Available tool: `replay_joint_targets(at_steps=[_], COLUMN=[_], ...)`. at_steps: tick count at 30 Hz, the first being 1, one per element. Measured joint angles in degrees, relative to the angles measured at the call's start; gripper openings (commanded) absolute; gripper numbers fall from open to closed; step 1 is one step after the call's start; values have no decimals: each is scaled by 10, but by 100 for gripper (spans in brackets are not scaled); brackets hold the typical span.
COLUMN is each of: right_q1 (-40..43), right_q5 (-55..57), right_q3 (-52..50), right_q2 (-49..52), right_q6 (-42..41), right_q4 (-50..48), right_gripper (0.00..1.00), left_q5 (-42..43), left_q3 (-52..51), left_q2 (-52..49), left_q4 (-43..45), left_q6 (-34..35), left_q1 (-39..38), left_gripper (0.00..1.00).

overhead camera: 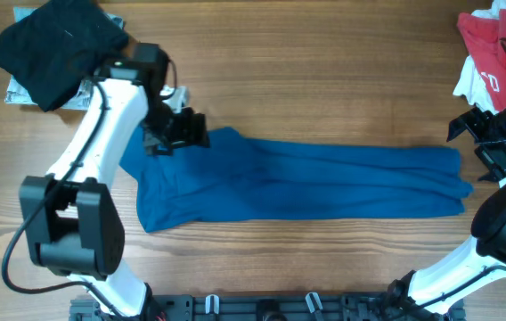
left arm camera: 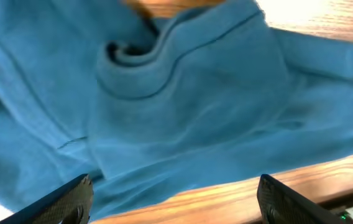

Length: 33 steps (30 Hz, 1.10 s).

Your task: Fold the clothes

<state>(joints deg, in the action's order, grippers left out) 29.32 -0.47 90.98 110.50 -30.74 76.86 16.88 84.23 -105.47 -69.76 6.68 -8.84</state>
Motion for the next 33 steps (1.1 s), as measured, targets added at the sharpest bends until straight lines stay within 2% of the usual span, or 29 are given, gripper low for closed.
replay_joint_targets(at_steps=[8,11,14,18,21,22,26,29,33], right_q1=[0,0,0,0,0,0,0,0,0], right_q5=[-17,-17,-21,-21,-21,-21,-21,-22,-36], right_q3=[0,0,0,0,0,0,0,0,0], right_q2=[0,0,0,0,0,0,0,0,-4], right_q6=[15,17,17,17,17,17,19,20,21], right_q4=[-2,-2,-2,-2,-2,-2,-2,3,18], right_gripper=[99,99,99,98,98,98,97,89,89], left_q5=[-25,-27,-26,-24,-24,-24,-24,-22,-74], left_q3=[-1,-2,-2,-2,-3,-3,-3,-3,-3], left_q2=[-38,-45,-47,-84,-93,-93,-93,-93,-93], left_q4=[66,83,87,88,92,94,62,4,-68], left_q6=[-16,-21,-33,-42,-46,-45,-45,-27,48], left_q1=[-2,-2,-2,-2,-2,-2,-2,-2,-2], left_gripper=[81,77,69,49,10,4,4,4,4])
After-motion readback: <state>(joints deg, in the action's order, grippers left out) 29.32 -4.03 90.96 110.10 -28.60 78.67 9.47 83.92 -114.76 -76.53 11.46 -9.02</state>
